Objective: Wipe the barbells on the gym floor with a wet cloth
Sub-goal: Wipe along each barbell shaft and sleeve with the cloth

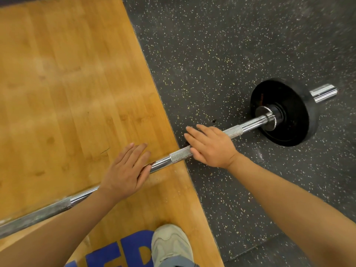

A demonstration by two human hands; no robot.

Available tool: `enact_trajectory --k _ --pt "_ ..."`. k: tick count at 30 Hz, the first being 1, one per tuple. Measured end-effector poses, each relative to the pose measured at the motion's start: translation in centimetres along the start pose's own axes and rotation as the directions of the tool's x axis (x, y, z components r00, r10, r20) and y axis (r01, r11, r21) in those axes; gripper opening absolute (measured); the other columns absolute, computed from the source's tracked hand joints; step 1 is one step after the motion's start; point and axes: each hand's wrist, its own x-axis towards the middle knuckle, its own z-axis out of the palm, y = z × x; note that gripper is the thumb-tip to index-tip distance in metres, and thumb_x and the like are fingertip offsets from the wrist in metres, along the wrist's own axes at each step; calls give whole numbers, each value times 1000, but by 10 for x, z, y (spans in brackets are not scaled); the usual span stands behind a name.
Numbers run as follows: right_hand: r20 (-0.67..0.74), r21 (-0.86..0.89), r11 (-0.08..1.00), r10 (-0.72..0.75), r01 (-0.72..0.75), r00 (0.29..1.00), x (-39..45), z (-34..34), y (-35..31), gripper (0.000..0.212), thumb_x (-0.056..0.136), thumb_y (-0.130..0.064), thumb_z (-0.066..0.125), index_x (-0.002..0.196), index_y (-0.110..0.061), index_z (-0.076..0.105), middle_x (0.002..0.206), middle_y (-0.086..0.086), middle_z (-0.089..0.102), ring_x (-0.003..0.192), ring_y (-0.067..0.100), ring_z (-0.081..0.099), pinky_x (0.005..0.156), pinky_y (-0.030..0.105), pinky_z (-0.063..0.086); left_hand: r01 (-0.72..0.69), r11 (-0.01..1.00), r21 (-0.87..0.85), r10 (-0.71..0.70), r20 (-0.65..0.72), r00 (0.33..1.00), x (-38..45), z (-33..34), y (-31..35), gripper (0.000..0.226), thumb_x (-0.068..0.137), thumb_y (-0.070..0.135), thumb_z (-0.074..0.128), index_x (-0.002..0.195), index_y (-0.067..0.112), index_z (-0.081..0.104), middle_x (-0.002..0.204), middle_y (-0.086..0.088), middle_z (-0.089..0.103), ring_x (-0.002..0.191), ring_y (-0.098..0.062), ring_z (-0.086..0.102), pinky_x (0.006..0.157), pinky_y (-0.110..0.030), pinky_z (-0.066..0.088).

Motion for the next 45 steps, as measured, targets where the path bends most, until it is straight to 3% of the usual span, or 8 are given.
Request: enact_trajectory --k 8,14,24,33,39,45 --pt "15 -57 997 49 -49 999 -22 -13 37 52 107 -33 27 113 -5 70 122 14 68 101 36 67 78 43 56 -14 1000 2 14 -20 1000 -1 1 0 41 104 30 40 113 0 65 127 -20 62 109 -32 64 111 -45 37" --pt "-73 -6 1000 11 -11 997 -13 -5 22 41 105 -28 39 89 -10 72 95 5 71 80 28 65 79 40 53 -19 1000 7 19 -41 999 -2 5 0 38 104 30 40 115 1 62 128 -19 61 109 -32 64 109 -46 40" --pt "-118 76 990 -108 118 987 19 12 -33 34 102 -32 52 87 -11 73 91 3 70 76 25 64 74 37 54 -39 999 -5 39 -30 999 0 2 -1 39 105 30 38 117 1 60 128 -18 61 112 -31 63 106 -48 43" --pt "-96 71 989 -120 127 988 35 -20 -30 43 106 -31 43 84 -12 74 89 3 71 73 26 64 66 35 52 -55 995 -85 59 49 997 1 -3 -2 42 106 30 35 120 1 63 127 -14 61 115 -28 61 110 -46 39" --pt "-90 67 996 -56 62 994 66 -69 -42 43 106 -33 43 82 -13 73 84 2 69 69 24 62 64 33 50 -5 996 -94 10 48 999 30 -58 -9 42 100 31 44 120 0 64 125 -16 63 111 -31 63 108 -45 38" --pt "-101 77 996 61 -54 993 100 -161 -48 44 105 -34 44 75 -13 69 74 2 65 60 24 57 54 34 47 -76 996 -41 79 81 994 64 -157 -22 38 98 28 46 117 0 63 121 -18 64 104 -33 63 109 -46 37"
